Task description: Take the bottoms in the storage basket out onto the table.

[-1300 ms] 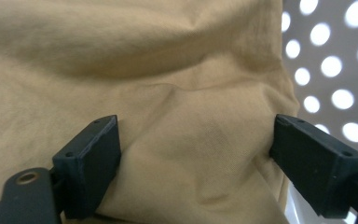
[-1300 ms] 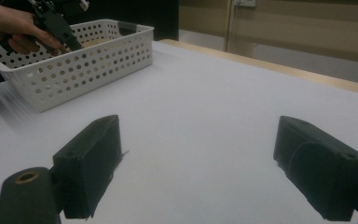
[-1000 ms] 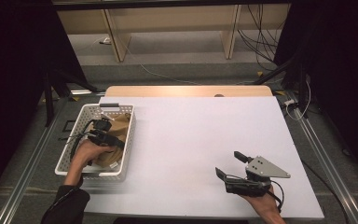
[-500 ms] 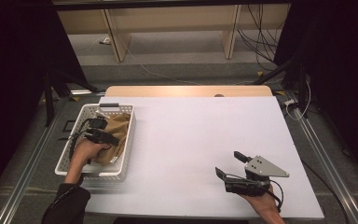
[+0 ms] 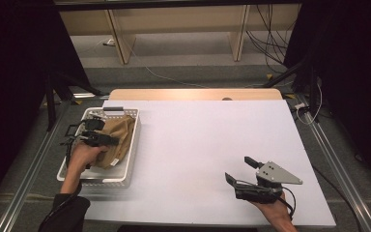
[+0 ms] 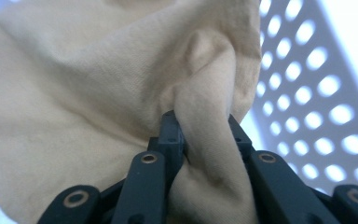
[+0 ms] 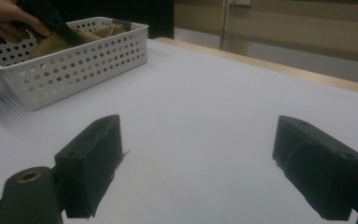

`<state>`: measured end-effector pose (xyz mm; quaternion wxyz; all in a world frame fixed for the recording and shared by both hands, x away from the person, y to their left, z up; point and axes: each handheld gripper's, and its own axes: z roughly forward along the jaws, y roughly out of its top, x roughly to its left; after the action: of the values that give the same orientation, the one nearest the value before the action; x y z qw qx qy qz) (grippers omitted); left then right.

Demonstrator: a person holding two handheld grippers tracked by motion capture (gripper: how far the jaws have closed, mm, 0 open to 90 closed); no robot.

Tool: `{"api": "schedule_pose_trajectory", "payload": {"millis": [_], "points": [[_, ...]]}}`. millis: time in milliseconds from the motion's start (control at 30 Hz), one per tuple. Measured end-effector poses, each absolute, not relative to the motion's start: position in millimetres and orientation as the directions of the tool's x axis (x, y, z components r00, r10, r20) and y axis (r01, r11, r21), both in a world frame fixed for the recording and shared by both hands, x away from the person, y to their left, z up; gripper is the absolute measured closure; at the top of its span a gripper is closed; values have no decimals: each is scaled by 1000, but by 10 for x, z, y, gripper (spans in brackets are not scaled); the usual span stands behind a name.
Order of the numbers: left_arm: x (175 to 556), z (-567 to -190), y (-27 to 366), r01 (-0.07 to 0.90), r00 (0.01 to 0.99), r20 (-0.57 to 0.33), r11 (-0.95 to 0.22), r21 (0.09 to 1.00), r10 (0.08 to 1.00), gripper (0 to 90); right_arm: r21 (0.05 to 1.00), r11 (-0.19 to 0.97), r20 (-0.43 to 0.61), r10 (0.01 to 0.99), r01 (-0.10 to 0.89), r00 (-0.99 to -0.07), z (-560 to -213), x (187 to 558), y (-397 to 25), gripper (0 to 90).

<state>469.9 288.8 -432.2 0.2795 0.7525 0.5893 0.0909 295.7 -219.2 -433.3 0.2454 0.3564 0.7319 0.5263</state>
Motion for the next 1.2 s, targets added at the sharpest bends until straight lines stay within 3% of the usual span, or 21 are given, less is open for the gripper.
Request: {"api": "schedule_pose_trajectory", "payload": {"millis": [467,1200], "points": [[4488,-3841,2991,709,285,-228,-45,703,931,749,947,186,18,784,262,-621,-4327,2952,-2206,166],[4273,-3458,2908,562,311,-201,-9,827,929,752,944,193,15,785,267,-620,-4328,2952,-2210,166]]}}
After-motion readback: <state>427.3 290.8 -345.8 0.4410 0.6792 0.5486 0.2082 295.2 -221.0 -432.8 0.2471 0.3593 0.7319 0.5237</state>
